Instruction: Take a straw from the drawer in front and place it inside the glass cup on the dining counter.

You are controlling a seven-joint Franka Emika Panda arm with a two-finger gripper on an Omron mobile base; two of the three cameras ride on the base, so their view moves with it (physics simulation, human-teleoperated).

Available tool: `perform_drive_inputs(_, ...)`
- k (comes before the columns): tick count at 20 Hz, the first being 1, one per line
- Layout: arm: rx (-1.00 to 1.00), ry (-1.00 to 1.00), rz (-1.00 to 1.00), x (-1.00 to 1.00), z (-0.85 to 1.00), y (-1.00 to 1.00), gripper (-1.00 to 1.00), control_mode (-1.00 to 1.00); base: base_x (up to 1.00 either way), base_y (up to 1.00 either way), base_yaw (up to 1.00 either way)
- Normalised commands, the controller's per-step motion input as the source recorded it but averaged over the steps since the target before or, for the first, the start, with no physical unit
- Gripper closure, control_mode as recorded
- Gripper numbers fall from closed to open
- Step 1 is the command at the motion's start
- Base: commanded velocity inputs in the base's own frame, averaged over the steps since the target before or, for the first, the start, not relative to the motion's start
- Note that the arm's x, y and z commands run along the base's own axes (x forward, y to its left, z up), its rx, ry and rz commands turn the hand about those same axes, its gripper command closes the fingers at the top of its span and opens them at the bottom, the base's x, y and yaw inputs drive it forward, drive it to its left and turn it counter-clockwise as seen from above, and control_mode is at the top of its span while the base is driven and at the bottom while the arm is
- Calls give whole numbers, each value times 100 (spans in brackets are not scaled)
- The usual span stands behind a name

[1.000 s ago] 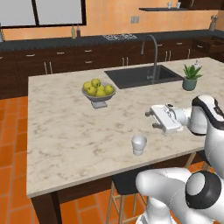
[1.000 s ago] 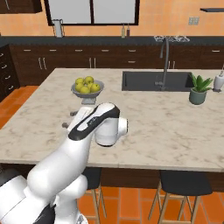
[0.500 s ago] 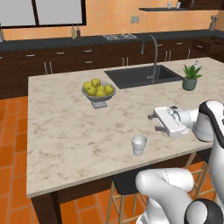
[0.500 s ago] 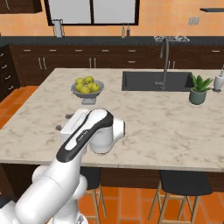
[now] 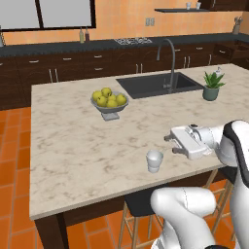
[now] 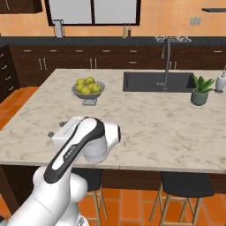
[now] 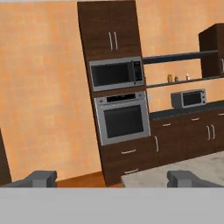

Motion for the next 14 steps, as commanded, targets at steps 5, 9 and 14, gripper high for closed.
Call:
perform_drive_inputs(5,-10,13,0,-9,-10,24,-100,-100,0,0,0)
perform_drive_inputs(9,-11,11,0,-6,-9,30,-100,-100,0,0,0)
perform_drive_inputs(14,-10,10,0,-10,-8,36,-100,-100,0,0,0)
